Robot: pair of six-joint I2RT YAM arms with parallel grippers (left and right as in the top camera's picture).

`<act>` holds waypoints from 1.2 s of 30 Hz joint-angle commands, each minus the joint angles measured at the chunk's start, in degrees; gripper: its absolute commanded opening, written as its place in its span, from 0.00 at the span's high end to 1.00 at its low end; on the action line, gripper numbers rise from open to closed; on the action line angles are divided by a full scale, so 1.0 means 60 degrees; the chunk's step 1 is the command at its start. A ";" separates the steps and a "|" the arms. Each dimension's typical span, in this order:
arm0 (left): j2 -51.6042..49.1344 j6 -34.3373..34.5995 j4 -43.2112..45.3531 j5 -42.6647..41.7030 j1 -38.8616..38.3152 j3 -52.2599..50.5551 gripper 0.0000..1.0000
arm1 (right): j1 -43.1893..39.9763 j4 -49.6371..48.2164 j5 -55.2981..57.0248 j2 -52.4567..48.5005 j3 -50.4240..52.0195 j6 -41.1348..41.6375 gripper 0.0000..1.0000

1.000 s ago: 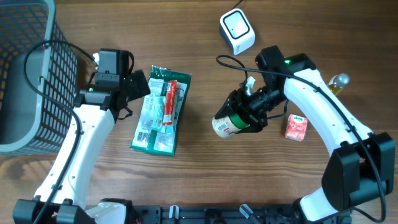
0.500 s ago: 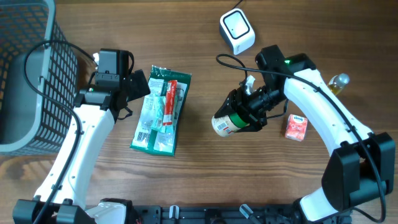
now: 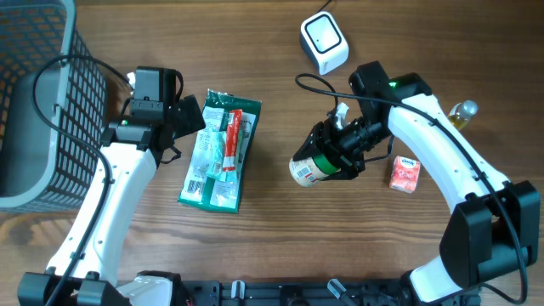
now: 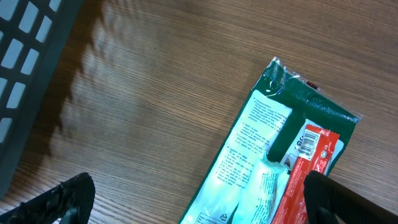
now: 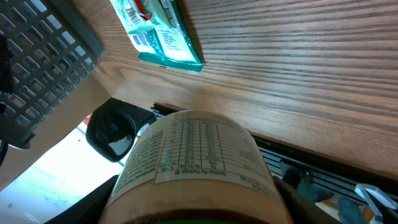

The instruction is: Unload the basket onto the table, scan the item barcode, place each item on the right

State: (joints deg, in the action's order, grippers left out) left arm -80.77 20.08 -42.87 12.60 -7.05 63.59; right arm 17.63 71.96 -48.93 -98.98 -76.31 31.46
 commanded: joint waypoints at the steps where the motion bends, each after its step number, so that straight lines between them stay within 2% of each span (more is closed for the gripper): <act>1: -0.0022 -0.0018 0.0022 0.0120 0.0033 0.0062 0.00 | 0.0022 -0.0073 -0.0353 0.0124 -0.0077 0.0047 0.96; 9: -0.0022 -0.0018 0.0022 0.0124 0.0033 0.0062 0.00 | 0.0022 -0.0339 0.1133 0.0124 -0.0077 0.0794 0.96; 22: -0.0022 -0.0018 0.0022 0.0124 0.0033 0.0062 0.00 | 0.0022 -0.0823 0.3220 0.0124 -0.0077 0.0787 0.96; 36: -0.0022 -0.0018 0.0022 0.0124 0.0033 0.0062 0.00 | 0.0022 -0.0958 0.3486 0.0124 -0.0077 0.0780 0.96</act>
State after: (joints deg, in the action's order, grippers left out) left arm -80.77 20.08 -42.87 12.60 -7.05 63.61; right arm 17.63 66.54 -28.18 -99.00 -76.31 35.79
